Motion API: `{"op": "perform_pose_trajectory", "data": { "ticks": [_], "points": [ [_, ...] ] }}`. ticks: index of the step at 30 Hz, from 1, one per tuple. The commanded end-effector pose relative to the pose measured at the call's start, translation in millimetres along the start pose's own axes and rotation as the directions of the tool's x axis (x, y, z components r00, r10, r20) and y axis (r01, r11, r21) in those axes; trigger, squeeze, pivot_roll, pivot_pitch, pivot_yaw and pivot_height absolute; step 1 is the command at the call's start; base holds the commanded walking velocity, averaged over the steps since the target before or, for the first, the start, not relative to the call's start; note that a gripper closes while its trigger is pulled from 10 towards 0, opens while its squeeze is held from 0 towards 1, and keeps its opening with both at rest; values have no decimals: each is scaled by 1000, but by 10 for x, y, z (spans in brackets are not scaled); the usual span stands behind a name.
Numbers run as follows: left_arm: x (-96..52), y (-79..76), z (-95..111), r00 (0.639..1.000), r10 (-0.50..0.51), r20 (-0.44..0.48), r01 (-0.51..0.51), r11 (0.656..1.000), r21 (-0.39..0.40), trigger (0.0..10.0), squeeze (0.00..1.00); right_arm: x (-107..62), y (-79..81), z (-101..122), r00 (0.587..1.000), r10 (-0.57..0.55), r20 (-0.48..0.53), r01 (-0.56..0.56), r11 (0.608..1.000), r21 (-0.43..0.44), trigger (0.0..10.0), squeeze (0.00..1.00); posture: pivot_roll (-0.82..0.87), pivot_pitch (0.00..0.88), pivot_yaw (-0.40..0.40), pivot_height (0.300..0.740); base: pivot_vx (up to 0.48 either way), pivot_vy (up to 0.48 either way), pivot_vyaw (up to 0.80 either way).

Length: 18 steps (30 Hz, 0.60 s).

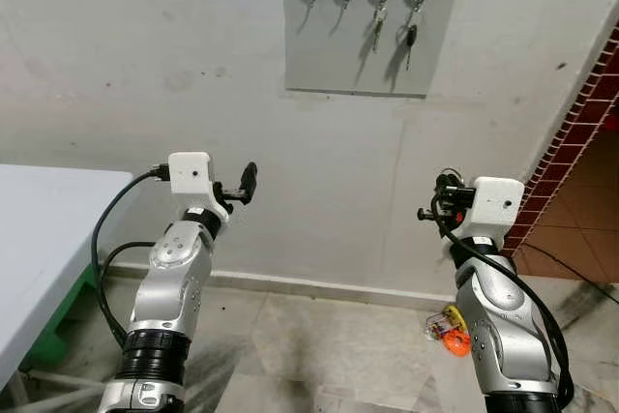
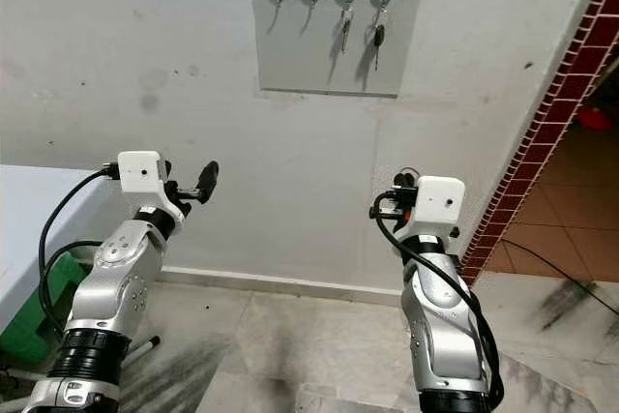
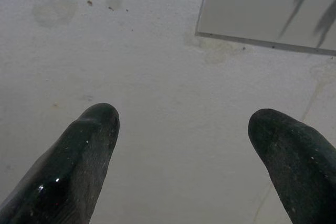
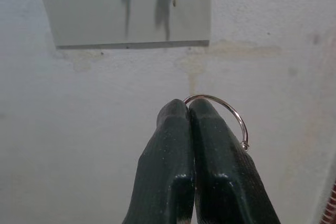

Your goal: Hang keys on a hook

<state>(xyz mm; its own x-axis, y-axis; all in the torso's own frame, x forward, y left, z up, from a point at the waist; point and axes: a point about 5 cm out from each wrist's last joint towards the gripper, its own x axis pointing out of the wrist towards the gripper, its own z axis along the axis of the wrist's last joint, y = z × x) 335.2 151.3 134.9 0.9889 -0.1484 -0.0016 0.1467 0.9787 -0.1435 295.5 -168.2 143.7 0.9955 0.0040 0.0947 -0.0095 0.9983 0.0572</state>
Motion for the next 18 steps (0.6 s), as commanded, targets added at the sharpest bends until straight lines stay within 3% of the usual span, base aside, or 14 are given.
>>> {"op": "perform_pose_trajectory", "data": {
  "ticks": [1, 18],
  "points": [
    [-10, 19, 61, 1000, -7, 16, 7, 1000, 10, 10000, 0, -6, 22, 82, 999, 27, 46, -27, 1000, -6, 10000, 0, -64, 0, 33, 740, 277, 0, 0],
    [-26, 27, 47, 1000, 1, 8, -1, 1000, -7, 10000, 0, -26, 21, 77, 998, 38, 47, -38, 999, -9, 10000, 0, -63, 0, 32, 740, 342, 0, 0]
  ]
}}
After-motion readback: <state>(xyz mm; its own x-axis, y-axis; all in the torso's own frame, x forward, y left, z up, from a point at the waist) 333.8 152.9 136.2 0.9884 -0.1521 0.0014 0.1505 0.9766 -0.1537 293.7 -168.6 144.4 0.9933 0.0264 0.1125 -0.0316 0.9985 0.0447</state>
